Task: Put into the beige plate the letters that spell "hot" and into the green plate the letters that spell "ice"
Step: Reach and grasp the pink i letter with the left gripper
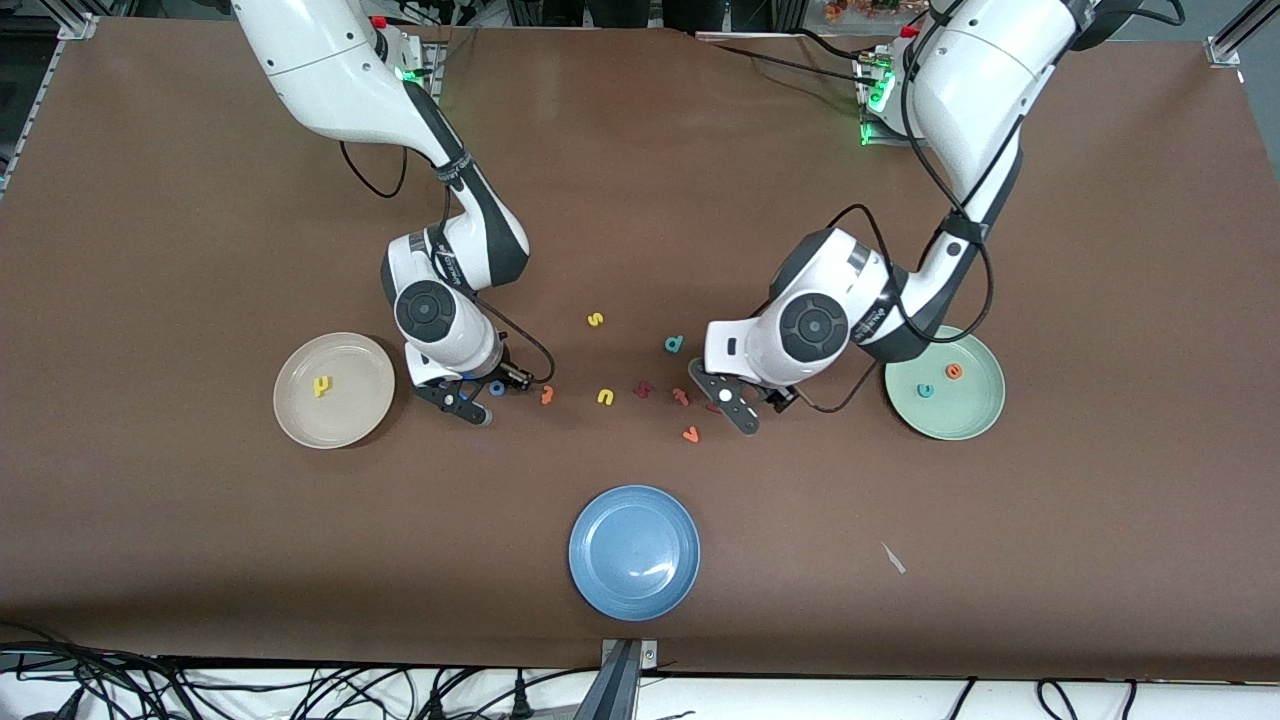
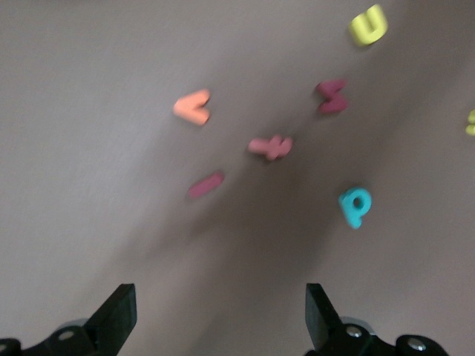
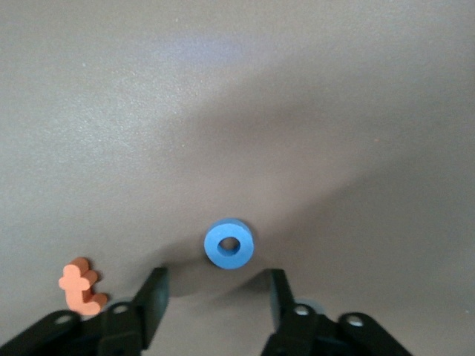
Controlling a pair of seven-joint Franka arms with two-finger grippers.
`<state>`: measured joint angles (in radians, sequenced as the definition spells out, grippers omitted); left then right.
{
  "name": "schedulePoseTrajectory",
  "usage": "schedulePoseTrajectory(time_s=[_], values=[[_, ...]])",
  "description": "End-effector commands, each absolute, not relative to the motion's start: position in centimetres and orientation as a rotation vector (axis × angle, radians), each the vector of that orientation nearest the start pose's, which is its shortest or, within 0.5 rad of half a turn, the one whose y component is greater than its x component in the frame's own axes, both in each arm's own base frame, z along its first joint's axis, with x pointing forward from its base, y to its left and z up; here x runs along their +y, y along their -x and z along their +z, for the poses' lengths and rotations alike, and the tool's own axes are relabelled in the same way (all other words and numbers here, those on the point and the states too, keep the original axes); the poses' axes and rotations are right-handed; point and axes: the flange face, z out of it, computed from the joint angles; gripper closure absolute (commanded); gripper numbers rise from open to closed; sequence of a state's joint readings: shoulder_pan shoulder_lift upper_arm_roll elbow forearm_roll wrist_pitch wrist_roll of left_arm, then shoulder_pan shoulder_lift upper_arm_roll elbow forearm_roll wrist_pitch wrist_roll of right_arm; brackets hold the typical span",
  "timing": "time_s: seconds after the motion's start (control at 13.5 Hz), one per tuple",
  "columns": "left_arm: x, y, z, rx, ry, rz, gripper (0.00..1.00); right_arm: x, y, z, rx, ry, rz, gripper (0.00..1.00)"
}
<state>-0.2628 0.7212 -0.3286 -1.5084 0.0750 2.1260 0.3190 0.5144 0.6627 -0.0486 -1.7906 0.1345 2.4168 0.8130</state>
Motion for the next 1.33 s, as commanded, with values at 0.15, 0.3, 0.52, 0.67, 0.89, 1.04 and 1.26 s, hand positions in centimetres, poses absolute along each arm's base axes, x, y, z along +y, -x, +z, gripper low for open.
schedulePoseTrajectory(time_s=[0.15,0.3,0.52,0.67,0.89,1.04,1.26], values=[[-37.0,-62.5,21.8,1.776,2.723,-0.143,0.0,29.2,-58.9,17.5,0.58,3.062,0.094,0.15],[-37.2,-62.5,19.3,1.908,2.583,-0.19,0.0,29.0,-59.0,17.5,0.556,3.067,0.092,0.16],[-37.3,-62.3,17.4,2.005,2.406,-0.204,0.2,28.6,-59.1,17.5,0.543,3.075,0.102,0.23],[-38.2,-61.8,17.6,2.031,2.374,-0.21,0.38,28.5,-59.1,17.5,0.532,3.077,0.102,0.24],[-39.2,-61.1,17.7,2.052,2.352,-0.208,0.44,28.2,-59.4,17.6,0.533,3.074,0.098,0.29],[-39.6,-60.8,17.6,2.085,2.322,-0.201,0.51,28.2,-59.5,17.7,0.533,3.073,0.094,0.3],[-39.3,-60.8,17.5,2.105,2.302,-0.192,0.51,28.2,-59.5,17.6,0.533,3.074,0.096,0.34]])
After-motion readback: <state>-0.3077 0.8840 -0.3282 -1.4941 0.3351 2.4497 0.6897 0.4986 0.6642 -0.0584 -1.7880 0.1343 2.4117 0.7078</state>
